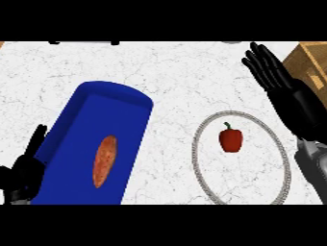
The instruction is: Pick the bell pepper from the placemat and place it in the basket
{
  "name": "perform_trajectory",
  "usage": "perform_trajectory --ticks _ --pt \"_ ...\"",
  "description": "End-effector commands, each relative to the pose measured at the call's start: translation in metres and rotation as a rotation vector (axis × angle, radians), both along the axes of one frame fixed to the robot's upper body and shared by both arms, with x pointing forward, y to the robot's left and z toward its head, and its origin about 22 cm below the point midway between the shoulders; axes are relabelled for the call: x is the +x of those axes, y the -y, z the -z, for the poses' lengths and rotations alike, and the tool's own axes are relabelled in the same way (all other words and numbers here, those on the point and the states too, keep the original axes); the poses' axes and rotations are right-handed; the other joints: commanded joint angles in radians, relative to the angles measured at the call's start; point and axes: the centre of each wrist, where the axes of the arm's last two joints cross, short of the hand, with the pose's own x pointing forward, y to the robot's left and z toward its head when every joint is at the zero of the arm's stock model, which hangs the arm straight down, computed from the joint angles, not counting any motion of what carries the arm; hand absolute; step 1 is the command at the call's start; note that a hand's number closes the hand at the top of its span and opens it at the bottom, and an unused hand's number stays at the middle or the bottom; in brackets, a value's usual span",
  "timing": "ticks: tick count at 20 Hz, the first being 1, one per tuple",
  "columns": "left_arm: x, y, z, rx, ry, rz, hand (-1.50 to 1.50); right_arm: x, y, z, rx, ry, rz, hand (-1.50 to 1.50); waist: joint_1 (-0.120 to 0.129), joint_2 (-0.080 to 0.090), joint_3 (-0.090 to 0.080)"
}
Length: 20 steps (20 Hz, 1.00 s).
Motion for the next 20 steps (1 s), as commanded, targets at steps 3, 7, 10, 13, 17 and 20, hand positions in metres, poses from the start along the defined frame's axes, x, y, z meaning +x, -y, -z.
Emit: perform_trajectory --ticks 3,7,10,13,17,20 --pt "0.04 0.004 -0.04 0.099 0.035 0.069 0.0 0.04 0.054 -0.015 0.129 0.018 0.038 1.5 0.026 0.007 0.04" --pt "0.054 -0.004 -0.063 0.185 0.049 0.147 0.0 0.035 0.058 -0.043 -0.324 0.18 -0.137 1.5 0.038 0.015 0.04" --pt "0.075 0.012 -0.079 0.19 0.039 0.18 0.0 0.026 0.003 0.016 -0.373 0.271 -0.214 -1.5 0.034 0.012 0.04" --pt "0.082 0.009 -0.086 0.191 0.025 0.181 0.0 0.007 -0.061 0.07 -0.269 0.309 -0.1 -1.5 0.024 0.0 0.039" --pt "0.086 0.016 -0.087 0.186 -0.004 0.165 0.0 -0.001 -0.105 0.038 -0.301 0.26 0.018 -1.5 0.011 -0.007 0.037" --pt "0.071 -0.011 -0.087 0.196 -0.002 0.156 0.0 -0.007 -0.109 0.006 -0.415 0.141 0.057 -1.5 0.015 -0.013 0.036"
